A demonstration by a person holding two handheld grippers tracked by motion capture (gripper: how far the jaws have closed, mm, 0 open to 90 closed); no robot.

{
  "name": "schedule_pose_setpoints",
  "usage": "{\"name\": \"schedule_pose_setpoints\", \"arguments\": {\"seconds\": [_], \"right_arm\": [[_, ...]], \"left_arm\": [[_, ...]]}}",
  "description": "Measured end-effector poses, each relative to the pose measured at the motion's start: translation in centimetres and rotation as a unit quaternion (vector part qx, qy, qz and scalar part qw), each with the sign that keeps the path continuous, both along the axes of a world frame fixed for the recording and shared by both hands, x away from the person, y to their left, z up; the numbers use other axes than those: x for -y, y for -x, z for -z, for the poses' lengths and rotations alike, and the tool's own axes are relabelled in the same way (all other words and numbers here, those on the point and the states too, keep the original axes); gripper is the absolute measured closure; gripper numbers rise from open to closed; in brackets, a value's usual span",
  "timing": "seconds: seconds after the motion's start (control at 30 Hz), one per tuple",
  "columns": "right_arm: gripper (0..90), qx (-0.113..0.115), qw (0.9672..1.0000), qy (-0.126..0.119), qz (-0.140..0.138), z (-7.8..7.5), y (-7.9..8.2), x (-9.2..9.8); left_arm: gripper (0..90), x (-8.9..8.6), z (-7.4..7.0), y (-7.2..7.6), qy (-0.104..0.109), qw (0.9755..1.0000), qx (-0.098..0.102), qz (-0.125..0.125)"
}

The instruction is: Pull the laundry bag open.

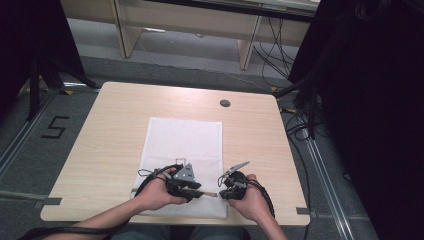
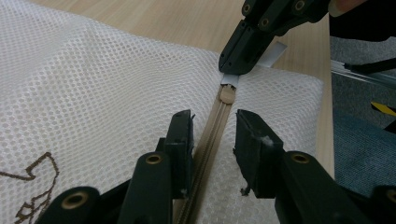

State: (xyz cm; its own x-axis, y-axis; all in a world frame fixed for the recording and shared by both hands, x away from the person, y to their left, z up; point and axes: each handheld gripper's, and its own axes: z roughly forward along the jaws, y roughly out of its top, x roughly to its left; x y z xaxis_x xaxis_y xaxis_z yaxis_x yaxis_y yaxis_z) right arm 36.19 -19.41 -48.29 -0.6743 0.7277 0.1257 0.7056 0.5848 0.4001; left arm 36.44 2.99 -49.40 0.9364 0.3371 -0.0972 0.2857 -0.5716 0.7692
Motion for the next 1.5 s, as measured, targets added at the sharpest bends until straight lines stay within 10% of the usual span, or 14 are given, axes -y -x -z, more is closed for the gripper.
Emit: {"name": "schedule_pose_setpoints", "arguments": {"seconds": [1.5], "right_arm": [[90.0,0.002,1.0000,0.000,-0.002,0.0,0.0,0.0]], "left_arm": [[67.9,3.9,1.1,-0.8,-0.030,0.9988,0.006,0.038]]}}
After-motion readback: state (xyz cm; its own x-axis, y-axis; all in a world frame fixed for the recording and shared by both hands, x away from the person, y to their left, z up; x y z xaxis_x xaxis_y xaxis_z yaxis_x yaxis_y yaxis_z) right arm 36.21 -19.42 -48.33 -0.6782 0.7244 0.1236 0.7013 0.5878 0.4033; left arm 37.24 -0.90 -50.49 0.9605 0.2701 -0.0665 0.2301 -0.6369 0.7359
